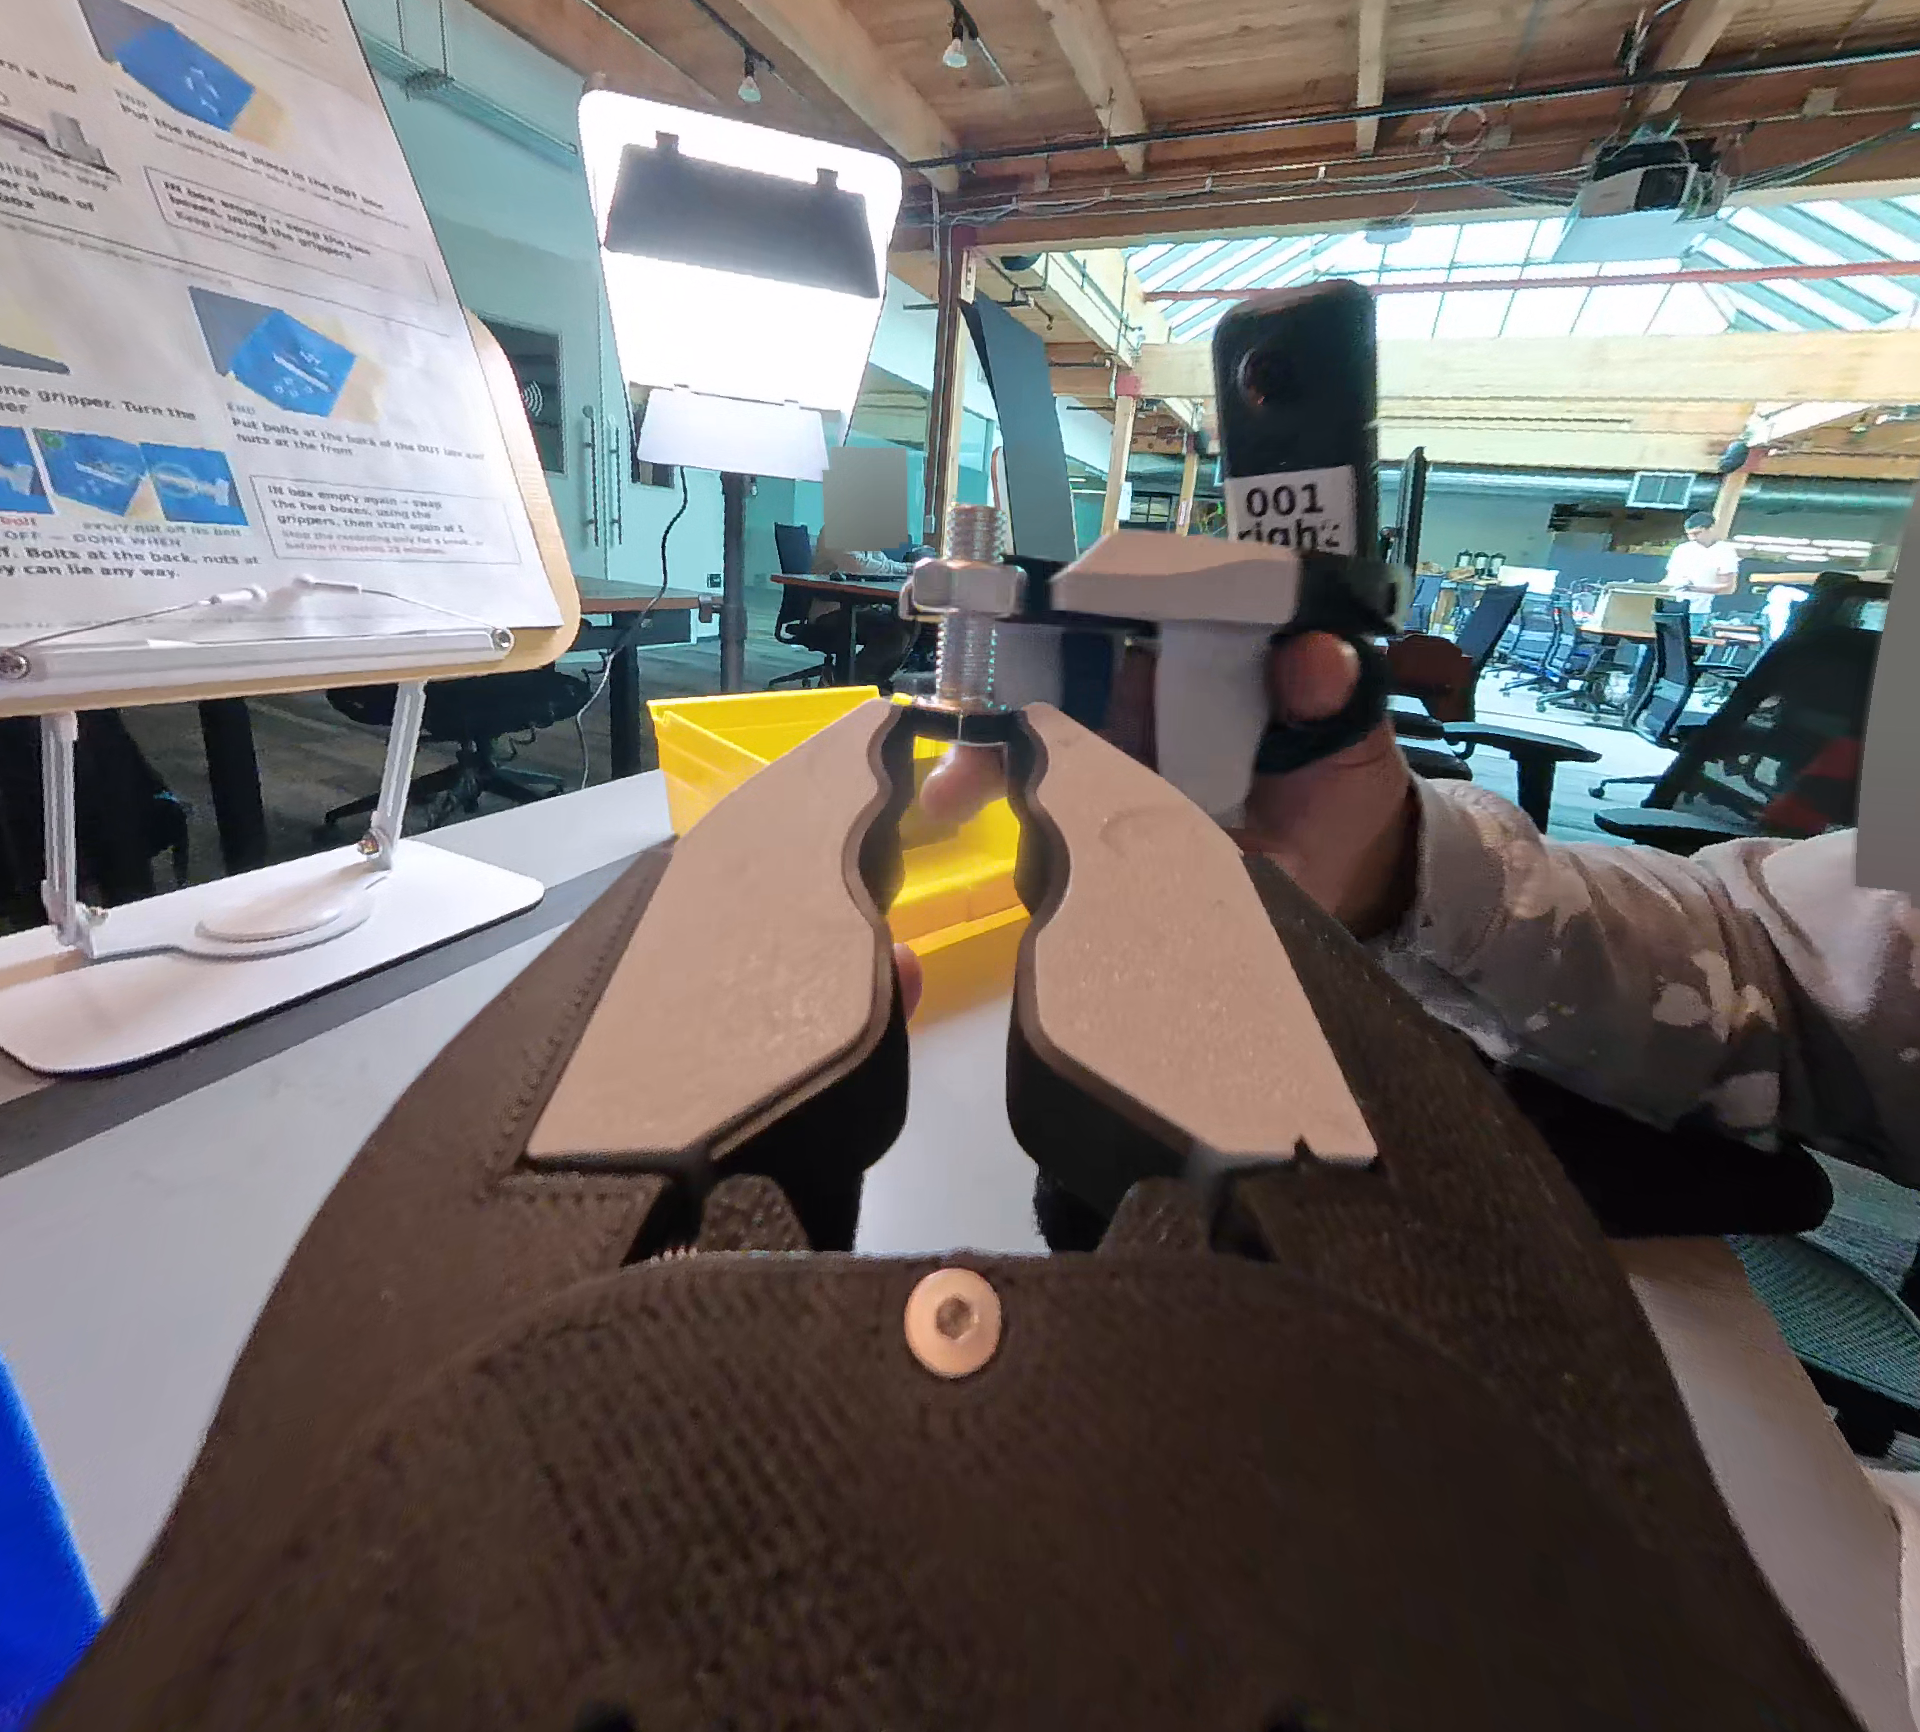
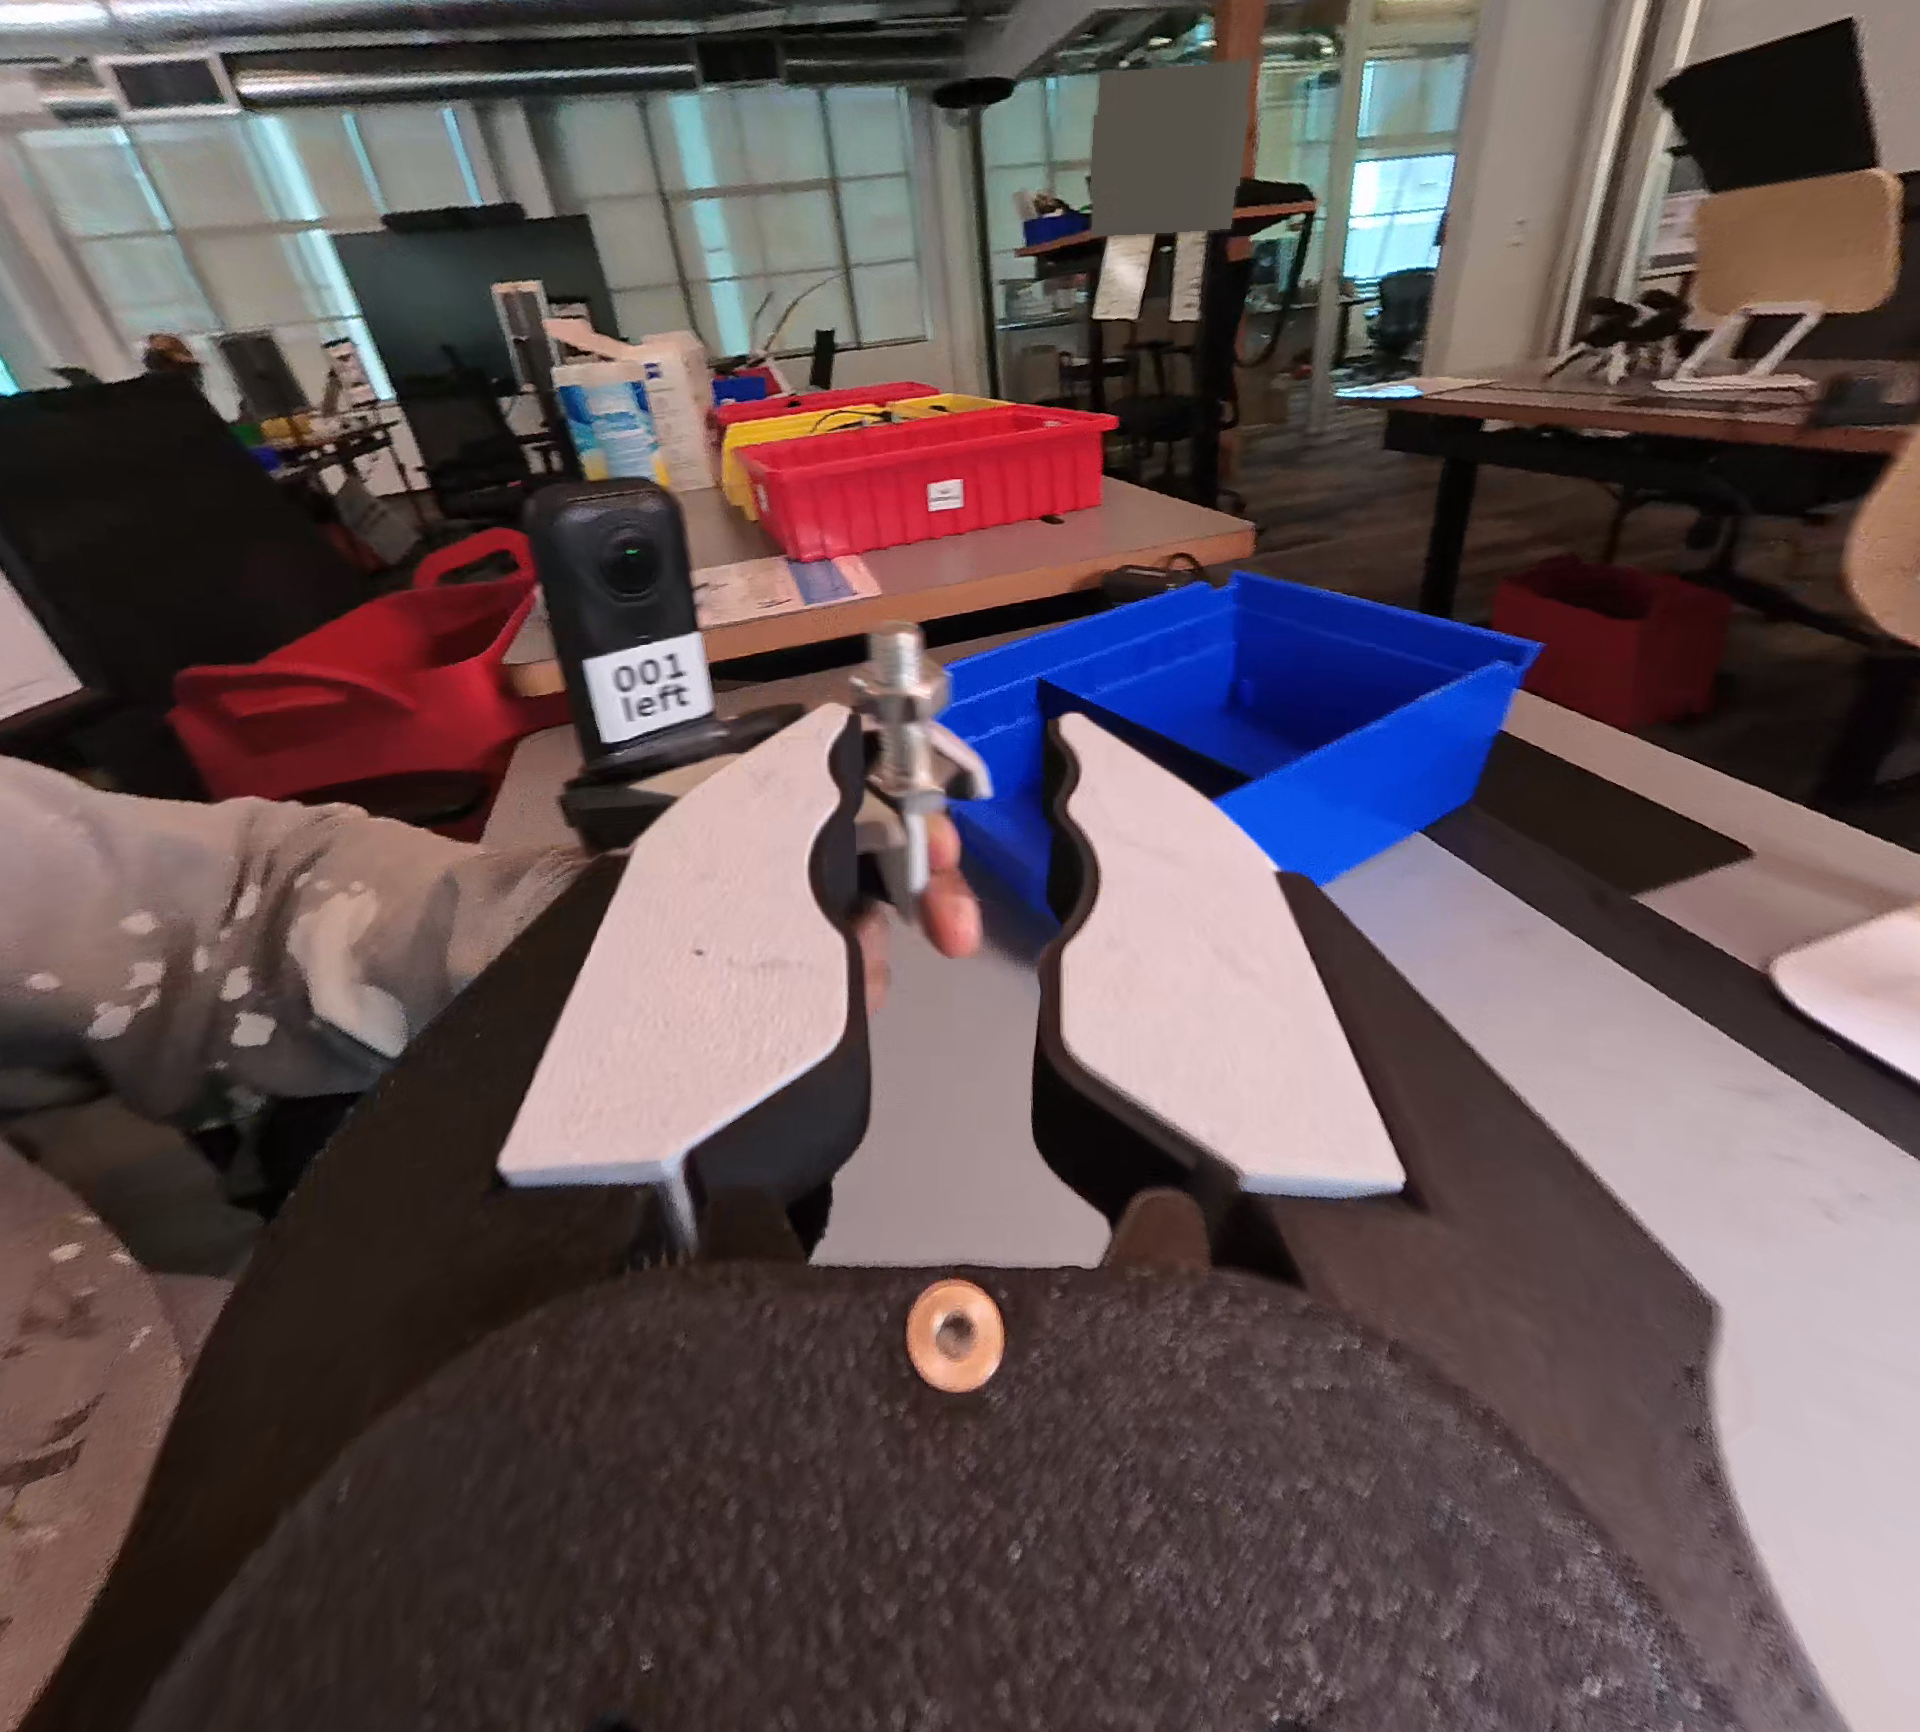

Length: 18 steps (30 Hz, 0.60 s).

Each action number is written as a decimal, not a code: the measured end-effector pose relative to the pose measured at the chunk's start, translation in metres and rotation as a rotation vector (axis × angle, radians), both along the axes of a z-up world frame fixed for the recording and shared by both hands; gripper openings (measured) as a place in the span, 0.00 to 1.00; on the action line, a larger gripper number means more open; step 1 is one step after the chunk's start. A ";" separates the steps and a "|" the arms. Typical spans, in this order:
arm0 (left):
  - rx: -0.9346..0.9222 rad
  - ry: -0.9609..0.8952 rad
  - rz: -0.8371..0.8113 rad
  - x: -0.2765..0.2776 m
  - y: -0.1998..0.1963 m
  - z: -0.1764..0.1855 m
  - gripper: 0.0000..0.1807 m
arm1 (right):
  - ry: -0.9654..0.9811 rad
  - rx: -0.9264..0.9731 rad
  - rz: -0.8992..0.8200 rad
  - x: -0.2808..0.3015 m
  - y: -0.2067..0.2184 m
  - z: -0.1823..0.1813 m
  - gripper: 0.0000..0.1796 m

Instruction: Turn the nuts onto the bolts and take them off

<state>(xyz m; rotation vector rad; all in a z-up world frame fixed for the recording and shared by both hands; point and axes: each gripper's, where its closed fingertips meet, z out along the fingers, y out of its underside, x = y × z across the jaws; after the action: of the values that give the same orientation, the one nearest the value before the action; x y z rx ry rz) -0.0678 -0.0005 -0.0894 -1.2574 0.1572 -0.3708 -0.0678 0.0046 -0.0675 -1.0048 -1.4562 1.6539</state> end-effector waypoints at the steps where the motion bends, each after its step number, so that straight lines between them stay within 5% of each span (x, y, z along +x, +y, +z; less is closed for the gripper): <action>1: -0.005 0.001 -0.001 0.001 0.001 -0.002 0.10 | -0.002 0.008 0.015 0.000 -0.007 0.000 0.19; 4: -0.010 0.010 0.003 0.004 0.001 -0.002 0.10 | -0.014 0.011 -0.010 -0.005 -0.003 -0.004 0.19; 7: 0.015 -0.003 -0.013 0.003 -0.003 0.005 0.10 | -0.010 -0.046 -0.115 -0.007 0.029 -0.004 0.05; 16: -0.013 -0.002 0.003 0.005 0.001 -0.001 0.10 | -0.008 0.005 0.000 -0.005 -0.005 -0.003 0.18; 18: 0.012 -0.027 -0.018 0.001 -0.003 0.003 0.10 | -0.007 -0.043 -0.067 -0.006 0.014 -0.001 0.06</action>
<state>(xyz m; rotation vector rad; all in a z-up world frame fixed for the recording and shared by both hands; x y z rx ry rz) -0.0663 -0.0033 -0.0859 -1.2393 0.1474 -0.4023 -0.0741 0.0188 -0.0689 -1.0728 -1.3824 1.6414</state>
